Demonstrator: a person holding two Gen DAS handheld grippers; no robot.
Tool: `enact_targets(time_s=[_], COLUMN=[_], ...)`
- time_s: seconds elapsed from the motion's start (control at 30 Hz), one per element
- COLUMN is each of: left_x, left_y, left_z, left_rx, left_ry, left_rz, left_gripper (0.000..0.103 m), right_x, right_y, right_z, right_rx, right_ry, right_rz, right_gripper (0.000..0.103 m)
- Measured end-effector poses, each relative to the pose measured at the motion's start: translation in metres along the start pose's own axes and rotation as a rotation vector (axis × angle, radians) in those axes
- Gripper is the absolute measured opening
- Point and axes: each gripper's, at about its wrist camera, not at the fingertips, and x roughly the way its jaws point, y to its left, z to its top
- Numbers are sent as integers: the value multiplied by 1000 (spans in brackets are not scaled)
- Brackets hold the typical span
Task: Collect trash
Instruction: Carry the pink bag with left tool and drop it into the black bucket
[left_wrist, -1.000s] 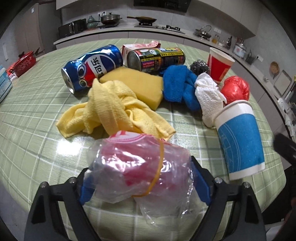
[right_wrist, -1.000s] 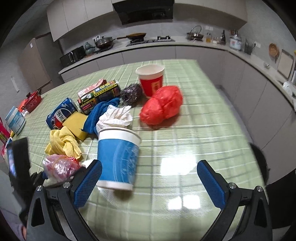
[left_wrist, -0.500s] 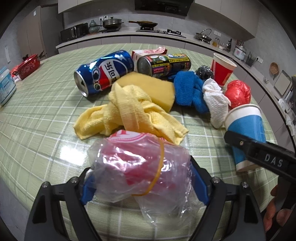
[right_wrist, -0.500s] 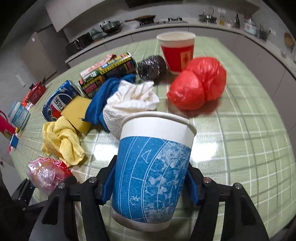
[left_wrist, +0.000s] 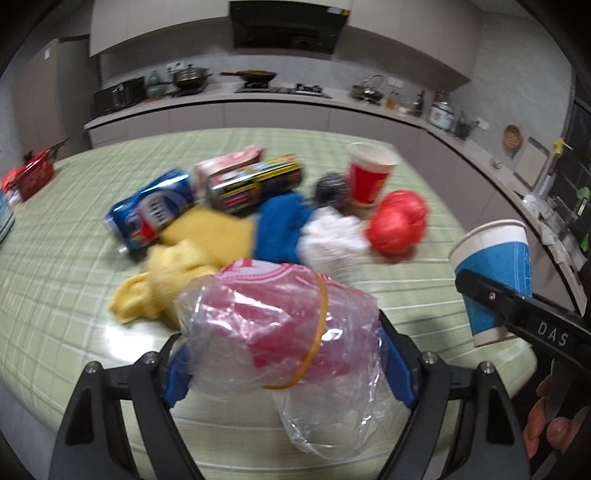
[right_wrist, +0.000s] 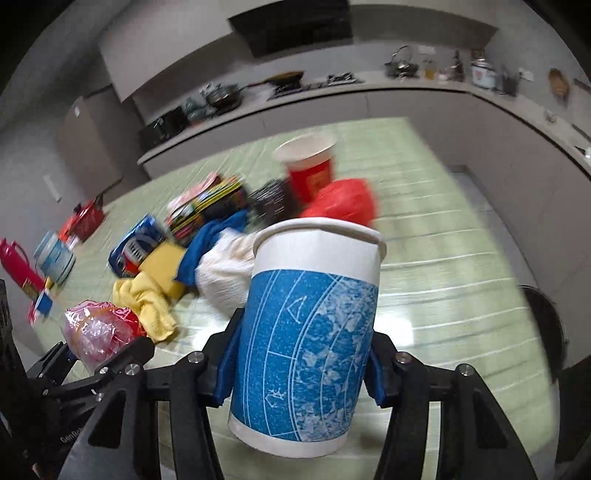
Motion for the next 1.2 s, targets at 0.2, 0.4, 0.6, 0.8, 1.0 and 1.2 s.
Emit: enact_targets(time_s=[0.2, 0.4, 0.6, 0.8, 1.0, 1.2], left_x=[8, 17, 47, 97, 166, 223], left_y=[-79, -192, -320, -402, -433, -435], left_z=[4, -3, -10, -23, -47, -63], left_rx=[65, 104, 117, 122, 149, 139], left_ry=[-3, -2, 35, 90, 183, 308], left_rz=[-77, -131, -170, -173, -91, -4], left_gripper=[84, 84, 84, 84, 87, 93], right_x=[-39, -84, -109, -112, -83, -42], right_y=[-82, -208, -337, -426, -471, -497], right_z=[0, -10, -17, -23, -30, -42], right_rx=[84, 152, 176, 186, 188, 185], right_ry=[-46, -74, -43, -14, 20, 67], right_rz=[-67, -130, -148, -145, -134, -110], right_gripper=[58, 58, 58, 58, 58, 58])
